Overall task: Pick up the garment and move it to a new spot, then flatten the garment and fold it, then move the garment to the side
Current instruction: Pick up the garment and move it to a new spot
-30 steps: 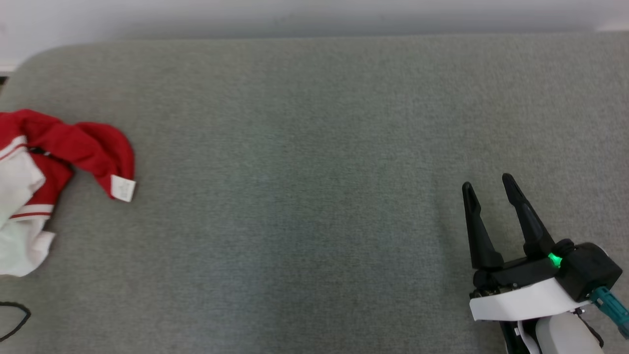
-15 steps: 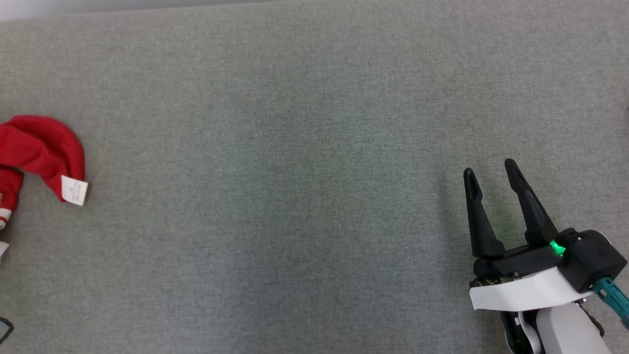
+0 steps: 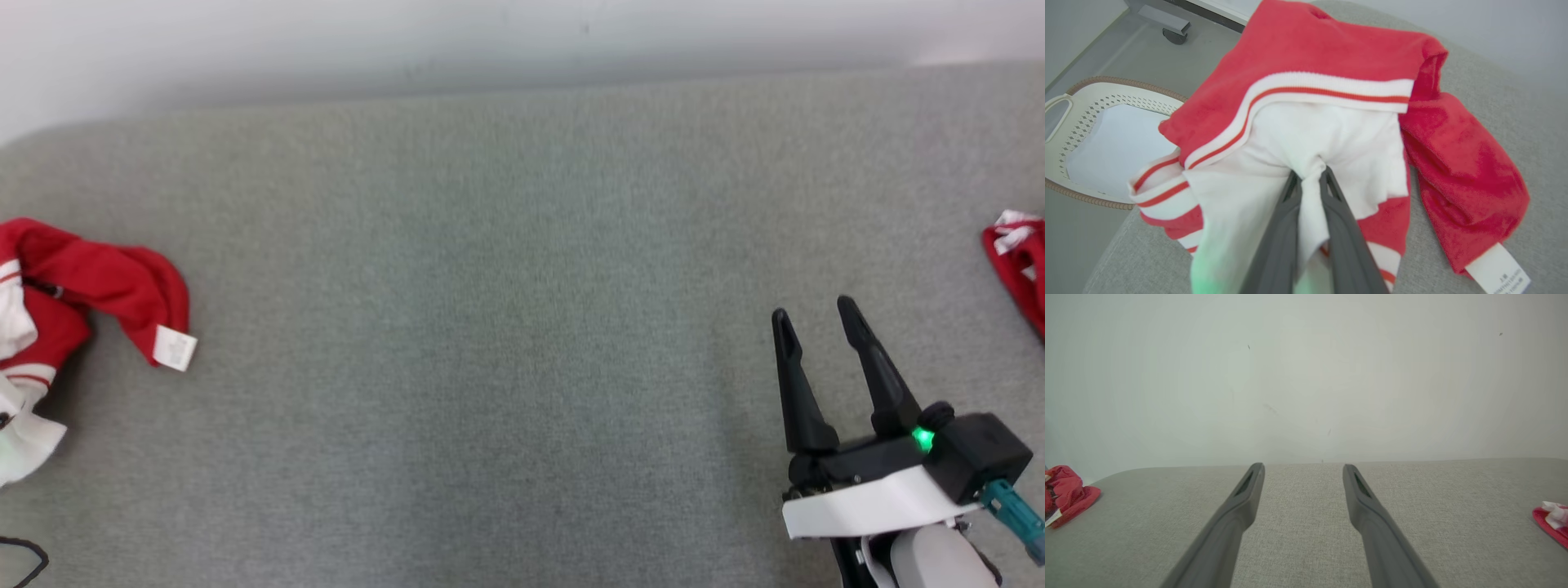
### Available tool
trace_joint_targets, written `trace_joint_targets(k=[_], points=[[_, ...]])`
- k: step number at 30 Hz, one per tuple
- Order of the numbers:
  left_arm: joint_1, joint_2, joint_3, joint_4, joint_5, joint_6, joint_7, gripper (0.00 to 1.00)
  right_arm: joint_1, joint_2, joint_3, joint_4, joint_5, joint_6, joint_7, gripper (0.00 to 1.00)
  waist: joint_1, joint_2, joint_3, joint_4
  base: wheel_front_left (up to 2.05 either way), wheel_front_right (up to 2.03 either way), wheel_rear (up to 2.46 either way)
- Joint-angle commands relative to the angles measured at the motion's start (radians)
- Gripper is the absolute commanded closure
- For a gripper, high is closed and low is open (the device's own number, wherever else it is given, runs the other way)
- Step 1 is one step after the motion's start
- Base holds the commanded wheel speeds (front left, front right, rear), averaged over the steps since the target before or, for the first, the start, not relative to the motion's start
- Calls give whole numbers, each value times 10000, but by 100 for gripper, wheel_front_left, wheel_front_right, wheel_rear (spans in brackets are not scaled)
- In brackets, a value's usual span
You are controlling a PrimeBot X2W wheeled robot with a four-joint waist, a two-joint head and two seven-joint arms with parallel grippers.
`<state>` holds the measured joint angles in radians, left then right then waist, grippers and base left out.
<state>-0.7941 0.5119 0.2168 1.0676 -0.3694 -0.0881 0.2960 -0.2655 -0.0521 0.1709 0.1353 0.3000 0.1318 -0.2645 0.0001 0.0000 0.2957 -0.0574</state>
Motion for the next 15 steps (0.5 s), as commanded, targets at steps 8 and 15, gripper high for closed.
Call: trace_joint_targets(k=[8, 15], points=[[13, -41, -794, -1163, 399, -284, -272, 100, 839, 4, -20, 252, 226, -24, 7, 0, -1, 0, -1897, 150, 0, 0, 0], [265, -519, -1330, -2548, 133, -389, 43, 100, 1320, 3, -217, 299, 328, -22, 7, 0, -1, 0, -2773, 56, 0, 0, 0]])
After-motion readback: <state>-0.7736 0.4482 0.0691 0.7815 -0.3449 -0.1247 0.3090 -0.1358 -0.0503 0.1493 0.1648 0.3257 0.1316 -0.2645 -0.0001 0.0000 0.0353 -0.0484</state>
